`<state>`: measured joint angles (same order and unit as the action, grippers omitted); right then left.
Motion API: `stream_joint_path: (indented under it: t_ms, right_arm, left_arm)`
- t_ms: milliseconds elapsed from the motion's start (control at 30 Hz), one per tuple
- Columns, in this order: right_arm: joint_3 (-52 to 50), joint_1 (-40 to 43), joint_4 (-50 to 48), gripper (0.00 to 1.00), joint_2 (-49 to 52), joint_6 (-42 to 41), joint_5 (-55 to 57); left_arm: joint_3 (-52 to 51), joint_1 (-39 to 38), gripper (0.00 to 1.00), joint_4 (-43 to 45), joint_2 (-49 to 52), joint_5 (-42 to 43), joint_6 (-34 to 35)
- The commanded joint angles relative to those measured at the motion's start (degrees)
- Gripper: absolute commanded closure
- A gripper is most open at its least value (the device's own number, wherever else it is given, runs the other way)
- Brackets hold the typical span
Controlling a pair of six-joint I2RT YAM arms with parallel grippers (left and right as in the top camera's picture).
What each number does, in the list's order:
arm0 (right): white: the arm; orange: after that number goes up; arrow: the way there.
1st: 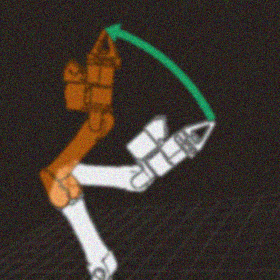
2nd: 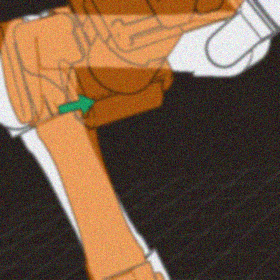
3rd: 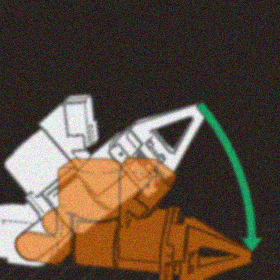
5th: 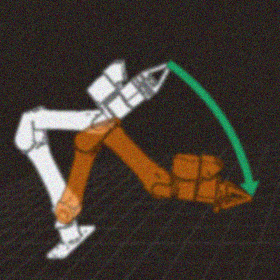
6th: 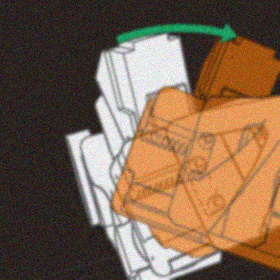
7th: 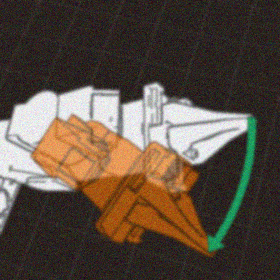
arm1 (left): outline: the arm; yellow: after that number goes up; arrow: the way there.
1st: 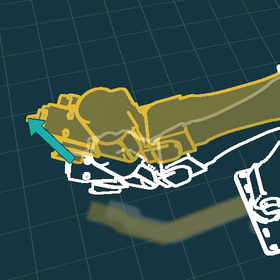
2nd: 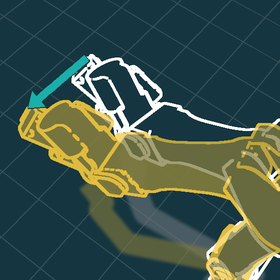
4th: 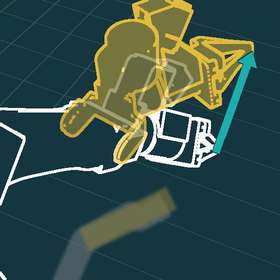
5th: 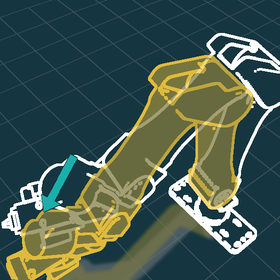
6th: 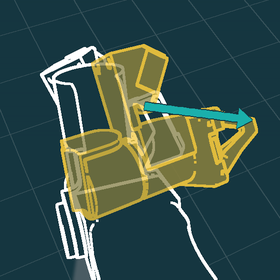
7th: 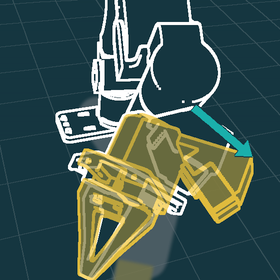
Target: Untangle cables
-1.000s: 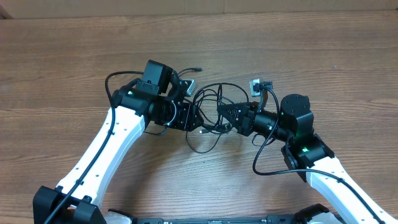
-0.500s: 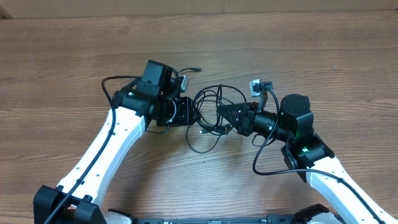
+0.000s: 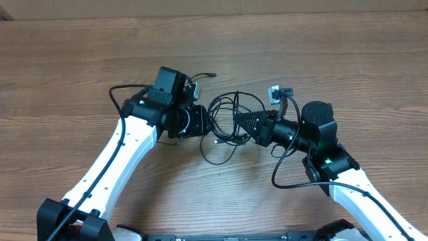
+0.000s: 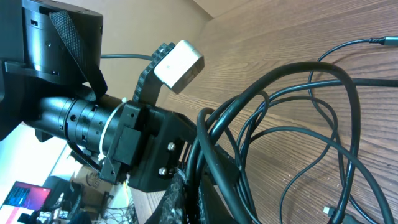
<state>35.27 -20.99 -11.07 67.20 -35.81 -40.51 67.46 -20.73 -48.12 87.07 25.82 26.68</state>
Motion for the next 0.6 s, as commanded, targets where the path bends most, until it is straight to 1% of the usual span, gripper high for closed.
stream_joint_path:
  t_ms: [0, 233, 433, 567]
  right_arm:
    - [0.4, 0.1, -0.6, 0.96, 0.1, 0.0, -0.8]
    - [0.4, 0.1, -0.6, 0.96, 0.1, 0.0, -0.8]
    - [0.4, 0.1, -0.6, 0.96, 0.1, 0.0, -0.8]
    - [0.4, 0.1, -0.6, 0.96, 0.1, 0.0, -0.8]
  left_arm:
    - [-0.9, -1.2, 0.65, 0.6, -0.2, -1.0, 0.4]
    - [-1.1, -2.5, 0.66, 1.7, -0.2, -1.0, 0.6]
    - [-1.4, -2.7, 0.70, 1.9, -0.2, -1.6, 1.9]
    - [-1.4, -2.7, 0.70, 1.9, -0.2, -2.1, 2.1]
